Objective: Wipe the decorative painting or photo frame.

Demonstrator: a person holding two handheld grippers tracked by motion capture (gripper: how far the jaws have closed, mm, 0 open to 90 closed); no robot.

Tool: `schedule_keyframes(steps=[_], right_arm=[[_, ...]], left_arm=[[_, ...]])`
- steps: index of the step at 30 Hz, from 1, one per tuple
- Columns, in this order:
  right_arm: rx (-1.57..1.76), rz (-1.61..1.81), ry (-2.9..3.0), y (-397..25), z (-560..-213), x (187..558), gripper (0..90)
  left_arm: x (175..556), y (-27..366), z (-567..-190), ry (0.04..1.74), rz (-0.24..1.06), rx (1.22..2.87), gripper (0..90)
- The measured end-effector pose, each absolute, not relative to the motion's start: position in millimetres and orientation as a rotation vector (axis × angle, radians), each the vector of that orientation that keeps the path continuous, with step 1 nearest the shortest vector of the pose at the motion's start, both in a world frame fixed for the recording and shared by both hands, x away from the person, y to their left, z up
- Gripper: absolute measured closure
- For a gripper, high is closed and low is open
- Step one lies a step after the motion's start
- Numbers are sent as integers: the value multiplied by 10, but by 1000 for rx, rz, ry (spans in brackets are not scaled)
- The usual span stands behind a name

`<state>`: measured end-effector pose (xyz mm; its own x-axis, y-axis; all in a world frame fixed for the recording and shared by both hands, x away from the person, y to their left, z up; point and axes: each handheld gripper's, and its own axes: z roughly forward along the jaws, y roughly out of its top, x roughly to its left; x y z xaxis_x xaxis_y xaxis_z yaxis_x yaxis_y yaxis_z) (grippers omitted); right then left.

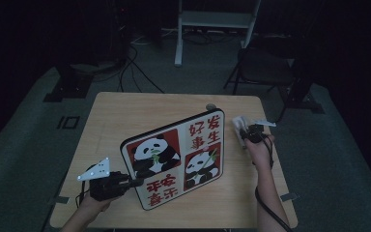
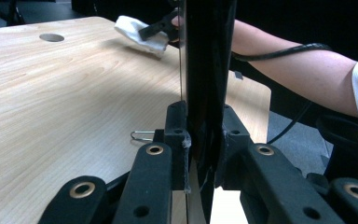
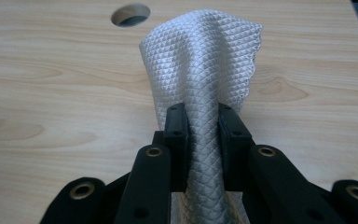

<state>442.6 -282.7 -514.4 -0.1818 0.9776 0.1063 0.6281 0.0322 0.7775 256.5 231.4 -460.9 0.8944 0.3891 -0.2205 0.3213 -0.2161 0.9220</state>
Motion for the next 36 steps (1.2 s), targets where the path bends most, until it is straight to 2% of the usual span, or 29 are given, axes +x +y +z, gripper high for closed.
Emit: schedule_keyframes(steps=[20, 36], right_arm=[[1417, 1238, 1765, -2903, -4320, 3421, 770], [1143, 1488, 1706, -2563, -3483, 2975, 770]], left_arm=[[2530, 2301, -4605, 544, 79, 1819, 788], [2527, 2284, -4610, 546, 70, 1813, 790]])
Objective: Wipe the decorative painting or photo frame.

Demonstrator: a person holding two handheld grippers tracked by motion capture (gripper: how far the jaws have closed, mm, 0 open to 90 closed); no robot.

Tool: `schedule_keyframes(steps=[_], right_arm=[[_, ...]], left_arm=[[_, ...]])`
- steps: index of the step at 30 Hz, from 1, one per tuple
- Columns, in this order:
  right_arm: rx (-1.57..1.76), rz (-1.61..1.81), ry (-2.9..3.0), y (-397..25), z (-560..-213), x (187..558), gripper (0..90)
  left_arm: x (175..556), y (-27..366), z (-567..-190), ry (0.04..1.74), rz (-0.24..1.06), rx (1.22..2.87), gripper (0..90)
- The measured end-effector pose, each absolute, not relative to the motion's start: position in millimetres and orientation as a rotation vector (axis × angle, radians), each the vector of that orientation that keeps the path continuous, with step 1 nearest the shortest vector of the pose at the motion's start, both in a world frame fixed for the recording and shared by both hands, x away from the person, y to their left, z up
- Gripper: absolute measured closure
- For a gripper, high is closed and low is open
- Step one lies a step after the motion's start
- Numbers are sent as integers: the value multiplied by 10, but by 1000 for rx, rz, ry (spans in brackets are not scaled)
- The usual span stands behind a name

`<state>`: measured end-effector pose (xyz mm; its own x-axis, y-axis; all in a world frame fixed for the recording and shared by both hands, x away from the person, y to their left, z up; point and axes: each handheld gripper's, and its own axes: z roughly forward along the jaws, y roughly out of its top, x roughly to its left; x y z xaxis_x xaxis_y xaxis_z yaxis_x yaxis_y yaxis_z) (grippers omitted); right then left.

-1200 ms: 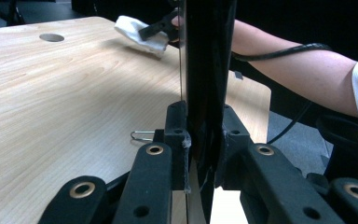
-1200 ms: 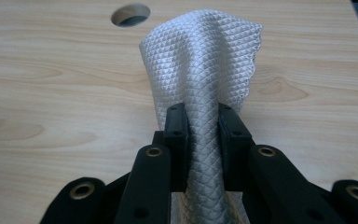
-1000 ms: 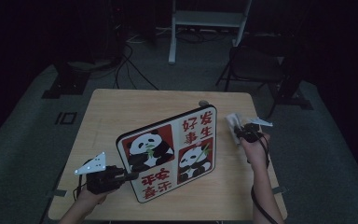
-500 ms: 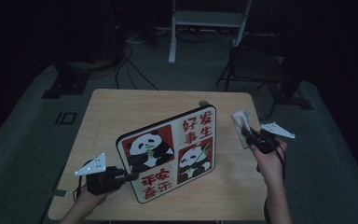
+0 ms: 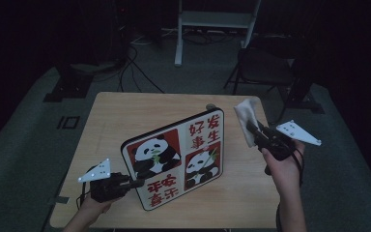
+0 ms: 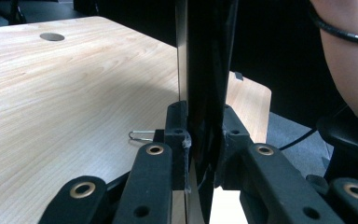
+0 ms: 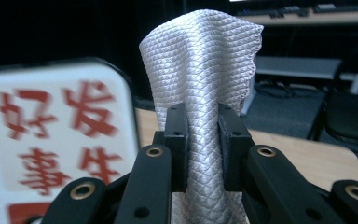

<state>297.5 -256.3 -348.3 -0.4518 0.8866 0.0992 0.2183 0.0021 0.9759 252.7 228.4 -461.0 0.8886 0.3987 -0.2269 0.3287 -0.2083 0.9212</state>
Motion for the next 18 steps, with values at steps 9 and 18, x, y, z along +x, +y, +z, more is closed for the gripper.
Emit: schedule_keyframes(steps=[9, 18], right_arm=[[1003, 1565, 1740, -2186, -3269, 2885, 771], [989, 1540, 1794, -1953, -3345, 2992, 770]], left_arm=[[2518, 2282, -4614, 548, 72, 1809, 790], [2511, 2281, -4613, 548, 74, 1810, 791]])
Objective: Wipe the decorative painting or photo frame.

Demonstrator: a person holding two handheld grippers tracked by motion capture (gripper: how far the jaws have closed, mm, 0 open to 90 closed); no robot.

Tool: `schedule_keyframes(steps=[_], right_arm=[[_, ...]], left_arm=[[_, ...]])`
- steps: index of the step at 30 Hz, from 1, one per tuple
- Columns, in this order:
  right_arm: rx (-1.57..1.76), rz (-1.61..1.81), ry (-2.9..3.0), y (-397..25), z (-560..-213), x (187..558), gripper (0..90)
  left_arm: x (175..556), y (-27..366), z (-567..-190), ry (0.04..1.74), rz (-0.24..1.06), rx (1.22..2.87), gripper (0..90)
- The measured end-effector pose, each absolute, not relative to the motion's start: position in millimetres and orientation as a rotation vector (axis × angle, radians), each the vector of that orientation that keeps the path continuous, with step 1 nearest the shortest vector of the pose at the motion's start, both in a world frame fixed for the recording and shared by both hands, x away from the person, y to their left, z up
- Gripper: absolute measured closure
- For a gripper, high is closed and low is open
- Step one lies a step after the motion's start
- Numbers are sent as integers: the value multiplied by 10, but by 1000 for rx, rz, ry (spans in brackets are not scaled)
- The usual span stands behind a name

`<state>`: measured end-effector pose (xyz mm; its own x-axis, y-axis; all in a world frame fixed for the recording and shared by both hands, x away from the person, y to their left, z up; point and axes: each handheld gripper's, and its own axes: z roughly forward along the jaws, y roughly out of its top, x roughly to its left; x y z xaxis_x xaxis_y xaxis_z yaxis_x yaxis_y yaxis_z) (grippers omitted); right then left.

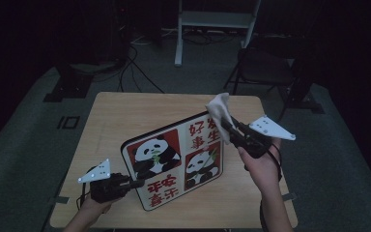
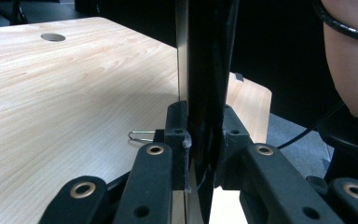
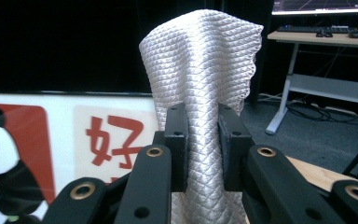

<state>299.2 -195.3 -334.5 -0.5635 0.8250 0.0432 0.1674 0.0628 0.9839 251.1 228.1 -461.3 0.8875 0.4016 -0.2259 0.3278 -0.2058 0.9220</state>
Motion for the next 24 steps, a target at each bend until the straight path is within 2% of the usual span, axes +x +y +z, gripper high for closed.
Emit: schedule_keyframes(steps=[24], right_arm=[[1026, 1420, 1881, -1831, -3628, 3128, 774]], left_arm=[[2518, 2287, -4614, 540, 82, 1818, 787]])
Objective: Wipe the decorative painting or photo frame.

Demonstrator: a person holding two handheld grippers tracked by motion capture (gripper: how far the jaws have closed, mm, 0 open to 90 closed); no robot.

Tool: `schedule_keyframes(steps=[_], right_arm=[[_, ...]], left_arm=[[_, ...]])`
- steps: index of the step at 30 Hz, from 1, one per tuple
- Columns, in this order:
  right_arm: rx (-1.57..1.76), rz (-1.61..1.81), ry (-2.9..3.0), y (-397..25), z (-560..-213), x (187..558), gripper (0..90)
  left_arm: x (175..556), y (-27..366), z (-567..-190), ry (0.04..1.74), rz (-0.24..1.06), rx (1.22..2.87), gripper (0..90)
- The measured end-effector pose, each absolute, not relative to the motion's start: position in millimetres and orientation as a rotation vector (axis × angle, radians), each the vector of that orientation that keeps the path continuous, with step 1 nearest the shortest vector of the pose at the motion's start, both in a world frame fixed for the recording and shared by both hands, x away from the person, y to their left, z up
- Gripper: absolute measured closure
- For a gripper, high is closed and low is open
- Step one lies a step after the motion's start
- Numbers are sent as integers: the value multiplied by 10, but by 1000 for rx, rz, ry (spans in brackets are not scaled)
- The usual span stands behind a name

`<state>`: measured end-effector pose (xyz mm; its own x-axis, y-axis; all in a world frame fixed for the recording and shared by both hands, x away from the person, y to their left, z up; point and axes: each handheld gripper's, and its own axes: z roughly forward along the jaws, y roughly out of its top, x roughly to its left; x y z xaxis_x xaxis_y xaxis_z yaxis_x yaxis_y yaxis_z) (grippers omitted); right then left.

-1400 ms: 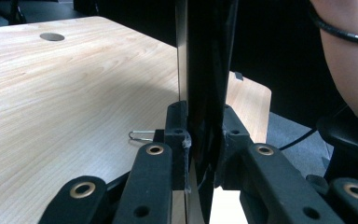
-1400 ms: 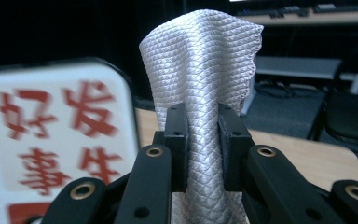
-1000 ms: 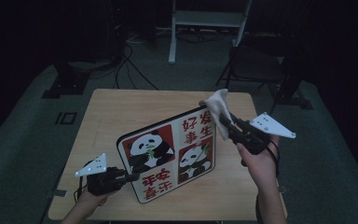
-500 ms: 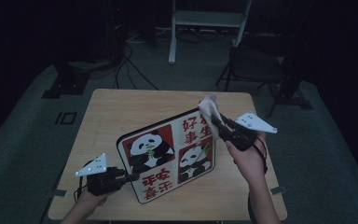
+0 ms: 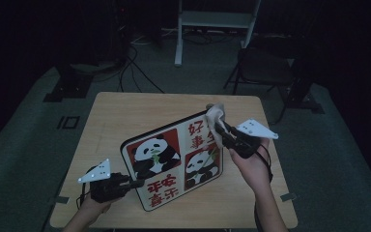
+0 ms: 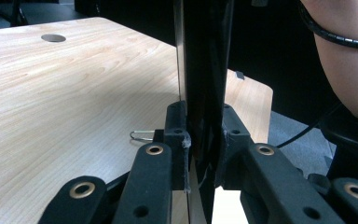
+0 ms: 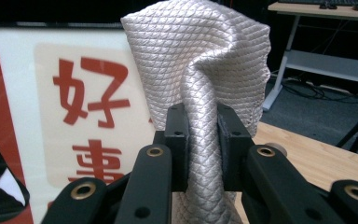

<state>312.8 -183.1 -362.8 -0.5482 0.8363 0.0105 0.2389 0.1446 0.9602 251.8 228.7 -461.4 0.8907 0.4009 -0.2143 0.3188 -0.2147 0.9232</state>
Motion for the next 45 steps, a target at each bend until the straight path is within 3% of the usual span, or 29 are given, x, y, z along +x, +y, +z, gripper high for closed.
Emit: schedule_keyframes(steps=[45], right_arm=[[1103, 1249, 2056, -1860, -4310, 2988, 774]], left_arm=[[2514, 2288, -4610, 530, 68, 1823, 780]])
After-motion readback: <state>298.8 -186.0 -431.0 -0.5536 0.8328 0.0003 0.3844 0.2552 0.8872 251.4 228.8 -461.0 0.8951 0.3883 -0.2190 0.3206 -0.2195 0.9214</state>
